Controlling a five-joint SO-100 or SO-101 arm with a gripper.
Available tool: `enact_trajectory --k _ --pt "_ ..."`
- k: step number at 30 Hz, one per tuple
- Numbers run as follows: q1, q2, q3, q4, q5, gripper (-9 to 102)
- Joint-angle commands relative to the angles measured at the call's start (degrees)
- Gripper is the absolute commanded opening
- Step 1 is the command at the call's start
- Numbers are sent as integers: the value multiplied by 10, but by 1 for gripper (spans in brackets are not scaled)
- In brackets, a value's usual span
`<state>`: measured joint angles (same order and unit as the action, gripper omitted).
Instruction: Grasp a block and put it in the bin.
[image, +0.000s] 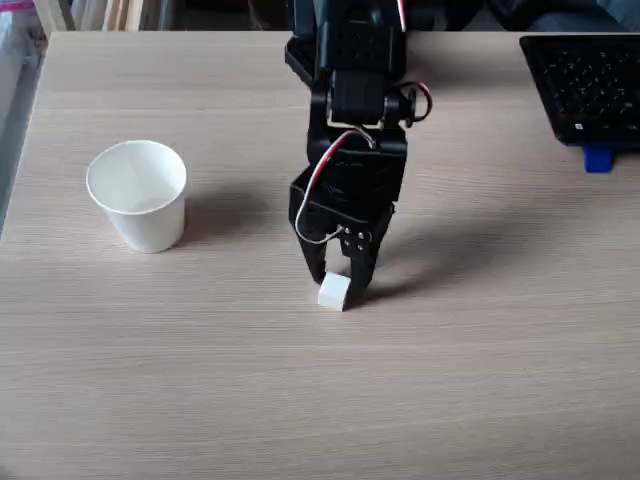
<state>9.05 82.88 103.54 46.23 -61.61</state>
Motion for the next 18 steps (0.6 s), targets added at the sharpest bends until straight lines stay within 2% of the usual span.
enact_trajectory --k 1,6,18 --pt "-5 4 -19 3 -6 16" --pt "-6 4 -21 3 -6 14" --pt "-3 8 -20 3 -8 1"
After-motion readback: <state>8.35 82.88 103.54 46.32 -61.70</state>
